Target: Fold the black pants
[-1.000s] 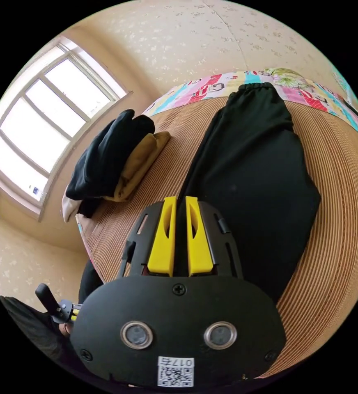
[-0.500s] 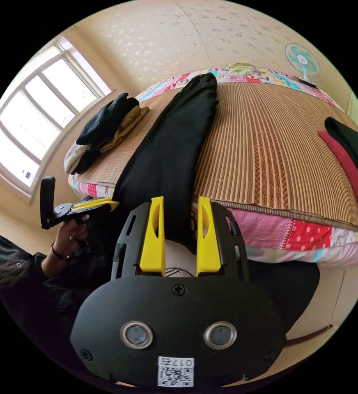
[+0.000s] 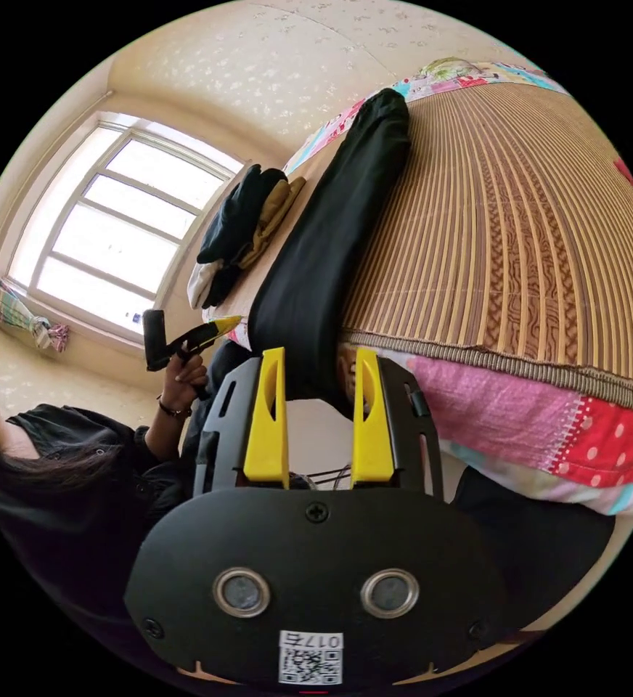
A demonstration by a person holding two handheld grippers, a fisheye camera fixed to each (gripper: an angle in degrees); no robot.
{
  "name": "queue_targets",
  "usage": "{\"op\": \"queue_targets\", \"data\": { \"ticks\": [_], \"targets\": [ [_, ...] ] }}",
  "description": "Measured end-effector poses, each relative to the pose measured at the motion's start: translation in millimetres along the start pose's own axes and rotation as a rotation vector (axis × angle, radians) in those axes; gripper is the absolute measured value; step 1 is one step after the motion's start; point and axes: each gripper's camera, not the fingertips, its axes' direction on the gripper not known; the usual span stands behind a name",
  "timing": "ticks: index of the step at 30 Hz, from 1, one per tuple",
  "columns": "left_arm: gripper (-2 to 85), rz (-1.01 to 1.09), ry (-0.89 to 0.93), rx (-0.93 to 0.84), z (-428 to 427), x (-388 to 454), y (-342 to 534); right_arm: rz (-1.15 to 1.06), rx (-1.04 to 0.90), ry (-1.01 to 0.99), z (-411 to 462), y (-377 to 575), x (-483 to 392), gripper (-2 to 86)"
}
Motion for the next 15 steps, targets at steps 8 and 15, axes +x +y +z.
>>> {"op": "queue_targets", "data": {
  "ticks": [8,15],
  "targets": [
    [4.3,0.043,-0.027,-0.094,20,2,9,0.027,-0.064,-0.164,17,-8,57,5.3],
    [7.7,0.014,0.055,-0.127,1,-21,44,-0.007,-0.143,-0.049,10,20,68,7.5]
  ]
}}
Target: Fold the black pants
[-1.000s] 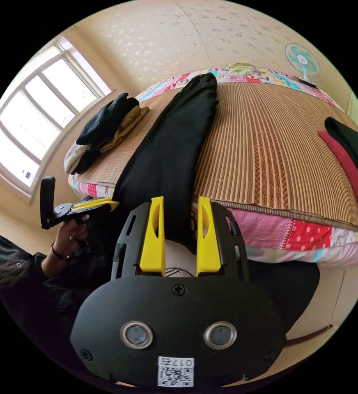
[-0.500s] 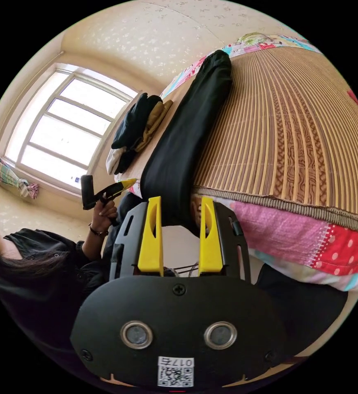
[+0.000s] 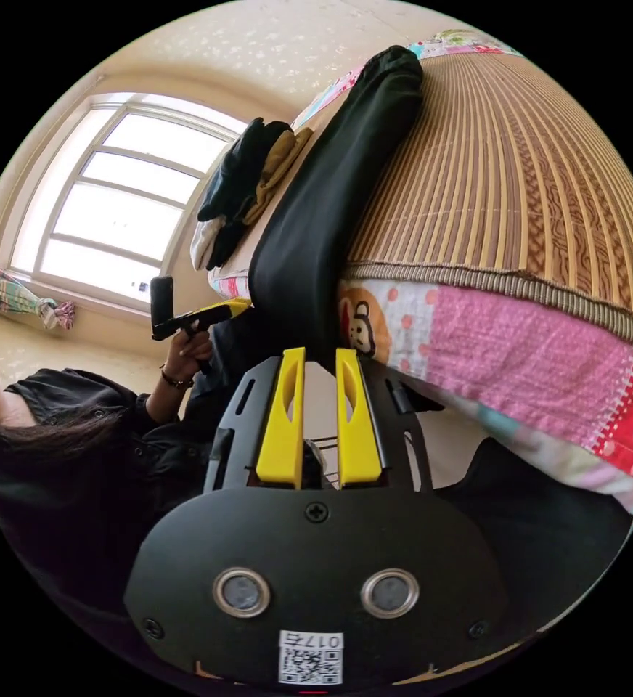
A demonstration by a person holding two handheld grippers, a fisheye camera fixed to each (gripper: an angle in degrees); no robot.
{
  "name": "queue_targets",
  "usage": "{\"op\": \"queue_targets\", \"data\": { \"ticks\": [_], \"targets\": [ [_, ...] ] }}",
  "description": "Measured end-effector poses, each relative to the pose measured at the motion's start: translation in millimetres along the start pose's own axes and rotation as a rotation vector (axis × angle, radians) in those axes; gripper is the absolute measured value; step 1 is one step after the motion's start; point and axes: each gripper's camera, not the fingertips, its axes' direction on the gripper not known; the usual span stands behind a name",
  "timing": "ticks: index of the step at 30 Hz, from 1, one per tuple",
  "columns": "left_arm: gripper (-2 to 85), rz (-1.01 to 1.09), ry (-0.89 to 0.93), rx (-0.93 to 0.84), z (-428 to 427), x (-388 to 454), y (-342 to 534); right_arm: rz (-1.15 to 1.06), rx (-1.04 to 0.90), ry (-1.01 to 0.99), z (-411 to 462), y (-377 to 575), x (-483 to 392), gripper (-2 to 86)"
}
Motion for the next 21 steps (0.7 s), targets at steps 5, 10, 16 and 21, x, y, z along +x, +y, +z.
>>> {"op": "queue_targets", "data": {
  "ticks": [5,10,16,21],
  "targets": [
    [11.8,-0.017,0.148,0.039,6,-29,-6,0.005,0.106,-0.175,-9,-14,42,8.0],
    [5.5,0.038,0.071,0.006,7,-25,2,0.011,0.062,-0.274,7,-21,62,6.1],
    [4.0,0.241,0.240,0.101,-59,18,30,-0.127,0.162,-0.332,-36,14,22,2.3],
    [4.0,0.625,0.419,0.402,-198,104,34,-0.511,0.346,-0.378,-153,27,-98,1.3]
  ]
}}
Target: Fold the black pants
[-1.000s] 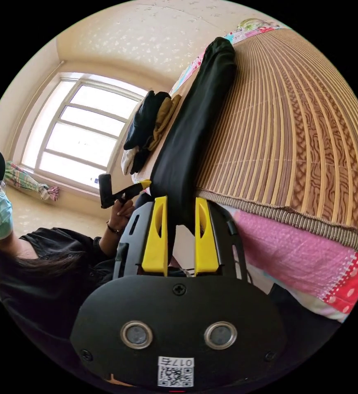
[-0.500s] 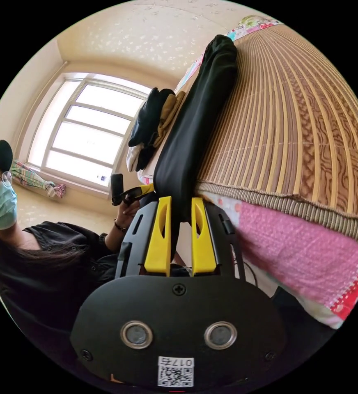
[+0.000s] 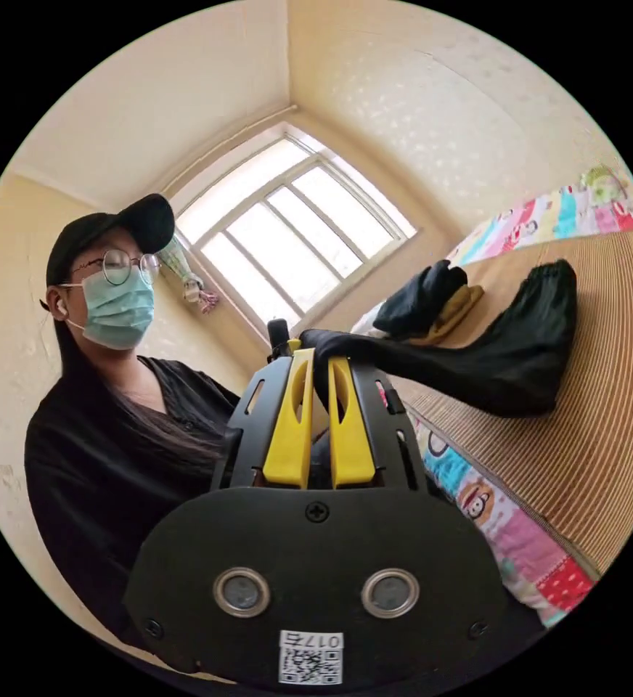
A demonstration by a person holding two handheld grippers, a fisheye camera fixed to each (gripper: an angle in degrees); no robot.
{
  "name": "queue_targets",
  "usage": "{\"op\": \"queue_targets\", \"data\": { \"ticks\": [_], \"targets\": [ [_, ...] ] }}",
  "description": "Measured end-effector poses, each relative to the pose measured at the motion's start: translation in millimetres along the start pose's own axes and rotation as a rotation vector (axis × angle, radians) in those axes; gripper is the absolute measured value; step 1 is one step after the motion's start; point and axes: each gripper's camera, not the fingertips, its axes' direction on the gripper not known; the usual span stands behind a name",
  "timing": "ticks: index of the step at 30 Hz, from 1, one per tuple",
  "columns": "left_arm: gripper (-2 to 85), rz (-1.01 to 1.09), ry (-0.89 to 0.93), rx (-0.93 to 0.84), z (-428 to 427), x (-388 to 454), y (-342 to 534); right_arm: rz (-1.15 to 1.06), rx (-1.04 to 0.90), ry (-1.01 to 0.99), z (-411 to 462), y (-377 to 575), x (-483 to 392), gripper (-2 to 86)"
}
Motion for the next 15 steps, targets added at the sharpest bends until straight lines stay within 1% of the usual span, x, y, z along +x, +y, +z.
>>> {"op": "queue_targets", "data": {
  "ticks": [2,3,4,5,6,7,10,13,15],
  "targets": [
    [4.0,0.184,0.017,0.118,-28,48,-58,-0.229,0.006,0.072,-16,-57,-79,1.2],
    [4.0,0.217,0.024,0.151,-35,58,-71,-0.281,0.013,0.093,-19,-70,-98,1.1],
    [4.0,0.273,0.040,0.222,-48,74,-97,-0.368,0.033,0.114,-27,-95,-133,1.1],
    [4.0,0.299,0.052,0.283,-58,85,-121,-0.431,0.051,0.114,-33,-119,-160,1.1],
    [4.0,0.293,0.051,0.308,-61,87,-134,-0.450,0.061,0.114,-36,-131,-170,1.1],
    [4.0,0.254,0.028,0.336,-66,88,-157,-0.465,0.080,0.123,-39,-153,-185,1.1],
    [4.0,0.166,-0.102,0.347,-61,70,-204,-0.383,0.083,0.214,-39,-208,-186,1.0],
    [4.0,0.026,-0.180,0.312,-37,24,-232,-0.251,0.033,0.293,-34,-251,-137,1.0],
    [4.0,-0.013,-0.289,0.262,-16,-7,-249,-0.204,-0.006,0.387,-26,-272,-97,0.9]
  ]
}}
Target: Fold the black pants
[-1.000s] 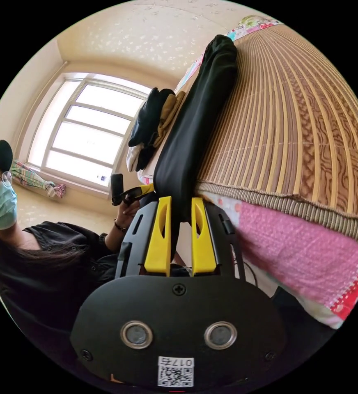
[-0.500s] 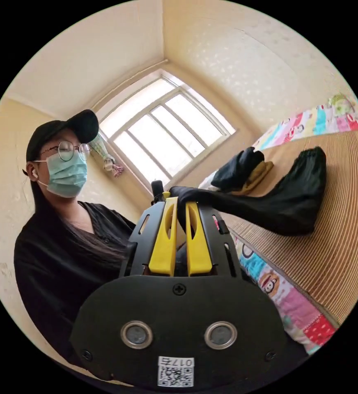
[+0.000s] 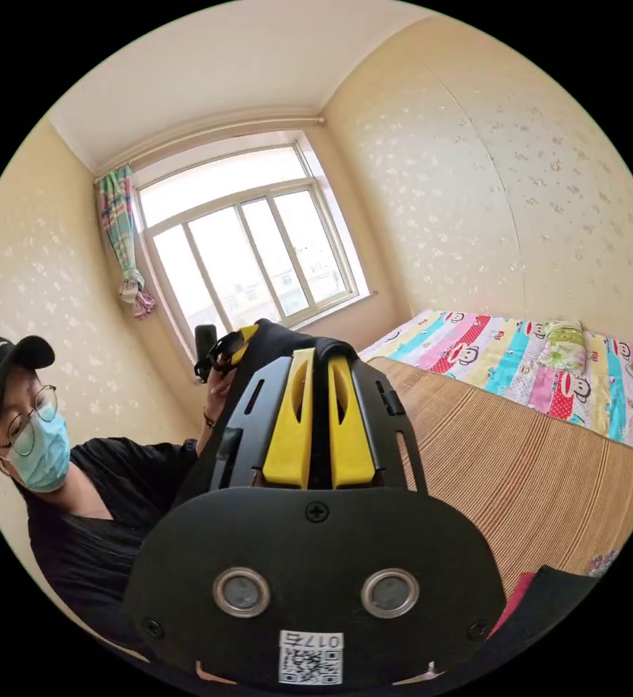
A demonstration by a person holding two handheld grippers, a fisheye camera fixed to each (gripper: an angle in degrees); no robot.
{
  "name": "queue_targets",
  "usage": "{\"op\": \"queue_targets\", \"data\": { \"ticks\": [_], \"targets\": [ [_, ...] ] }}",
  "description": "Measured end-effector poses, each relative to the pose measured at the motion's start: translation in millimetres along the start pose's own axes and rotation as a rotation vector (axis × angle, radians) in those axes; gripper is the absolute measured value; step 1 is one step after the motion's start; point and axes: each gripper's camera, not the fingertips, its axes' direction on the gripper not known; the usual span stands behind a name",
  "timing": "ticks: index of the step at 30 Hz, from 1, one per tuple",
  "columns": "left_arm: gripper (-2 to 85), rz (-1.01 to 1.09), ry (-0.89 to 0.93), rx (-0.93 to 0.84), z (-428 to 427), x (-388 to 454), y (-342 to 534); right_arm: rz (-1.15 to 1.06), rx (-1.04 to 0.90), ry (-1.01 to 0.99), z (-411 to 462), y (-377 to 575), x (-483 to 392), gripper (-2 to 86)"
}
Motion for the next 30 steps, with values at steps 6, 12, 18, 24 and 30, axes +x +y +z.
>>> {"op": "queue_targets", "data": {
  "ticks": [6,12,18,24,30],
  "targets": [
    [4.1,0.034,-0.167,-0.133,88,-63,-16,0.188,0.027,0.024,44,-19,105,0.8],
    [4.3,-0.015,-0.257,-0.466,140,-109,130,0.258,-0.206,0.141,113,116,125,1.0],
    [5.5,-0.324,-0.086,-0.646,91,-95,312,0.465,-0.360,0.037,134,350,60,2.3],
    [12.3,-0.582,-0.229,-0.363,9,-136,298,0.791,0.038,0.060,54,430,22,8.8],
    [16.2,-0.577,-0.219,-0.617,120,-195,263,0.667,-0.152,0.191,115,335,33,14.3]
  ]
}}
